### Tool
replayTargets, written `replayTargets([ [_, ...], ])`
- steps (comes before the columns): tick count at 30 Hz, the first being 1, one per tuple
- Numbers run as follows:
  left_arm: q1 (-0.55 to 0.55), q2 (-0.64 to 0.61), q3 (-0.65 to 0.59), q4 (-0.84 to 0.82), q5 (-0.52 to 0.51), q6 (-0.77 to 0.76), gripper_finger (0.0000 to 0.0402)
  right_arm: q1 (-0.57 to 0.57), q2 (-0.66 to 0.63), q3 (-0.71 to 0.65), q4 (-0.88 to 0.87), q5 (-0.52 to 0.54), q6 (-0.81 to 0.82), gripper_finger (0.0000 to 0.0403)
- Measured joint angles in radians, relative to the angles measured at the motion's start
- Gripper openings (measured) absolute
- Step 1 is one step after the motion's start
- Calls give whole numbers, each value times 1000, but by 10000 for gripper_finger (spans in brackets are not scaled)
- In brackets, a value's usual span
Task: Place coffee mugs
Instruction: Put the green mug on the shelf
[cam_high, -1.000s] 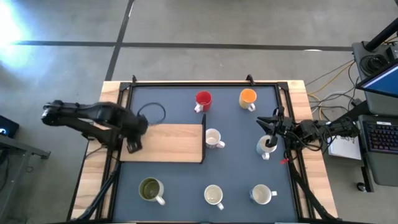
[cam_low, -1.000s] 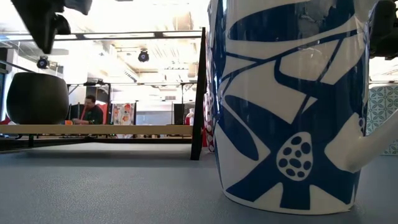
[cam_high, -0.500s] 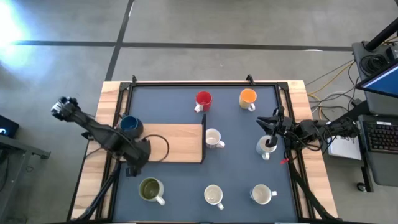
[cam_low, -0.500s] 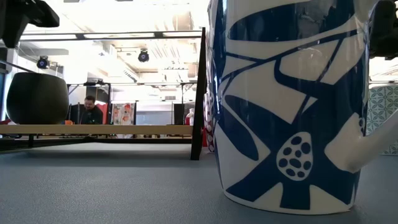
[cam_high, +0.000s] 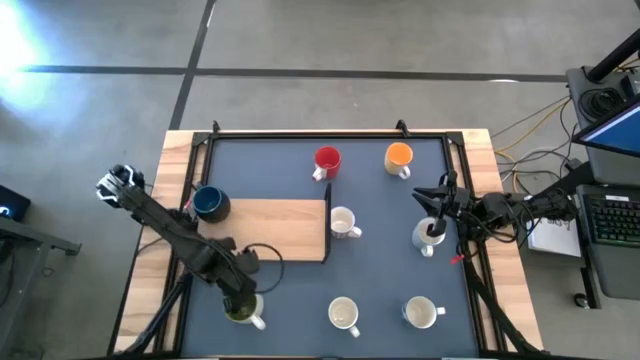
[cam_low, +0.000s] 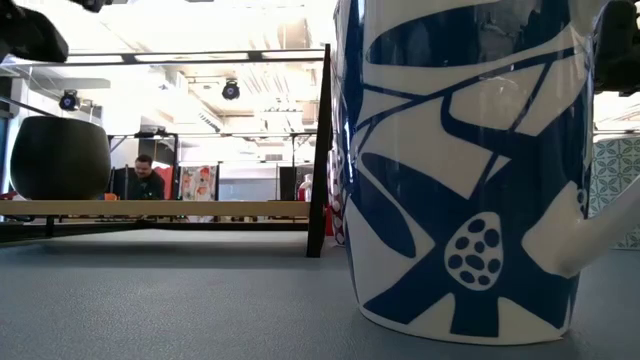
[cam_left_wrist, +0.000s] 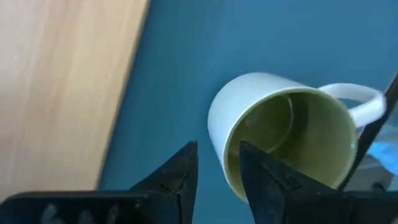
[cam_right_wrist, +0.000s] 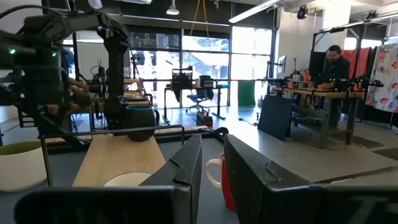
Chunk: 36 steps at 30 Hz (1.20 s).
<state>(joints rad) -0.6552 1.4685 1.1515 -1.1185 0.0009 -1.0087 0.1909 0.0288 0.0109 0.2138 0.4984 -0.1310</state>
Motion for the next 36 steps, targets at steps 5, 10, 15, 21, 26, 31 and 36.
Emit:
replayTargets([
  [5, -19, 59, 0, 11, 36, -14, 130, 0, 0, 0, 0, 0, 0, 59],
  [10, -20, 92, -2, 5, 35, -26, 152, 0, 0, 0, 0, 0, 0, 59],
  [15, -20, 123, -14, 2, 5, -9, 142, 0, 0, 0, 0, 0, 0, 59],
  [21, -20, 159, -14, 29, 6, 35, 80, 0, 0, 0, 0, 0, 0, 59],
  [26, -21, 164, -14, 42, 13, 48, 13, 0, 0, 0, 0, 0, 0, 59],
  [31, -21, 152, -14, 46, 6, 120, 16, 0, 0, 0, 0, 0, 0, 59],
  [36, -22, 150, -7, 49, 7, 326, 6, 0, 0, 0, 0, 0, 0, 59],
])
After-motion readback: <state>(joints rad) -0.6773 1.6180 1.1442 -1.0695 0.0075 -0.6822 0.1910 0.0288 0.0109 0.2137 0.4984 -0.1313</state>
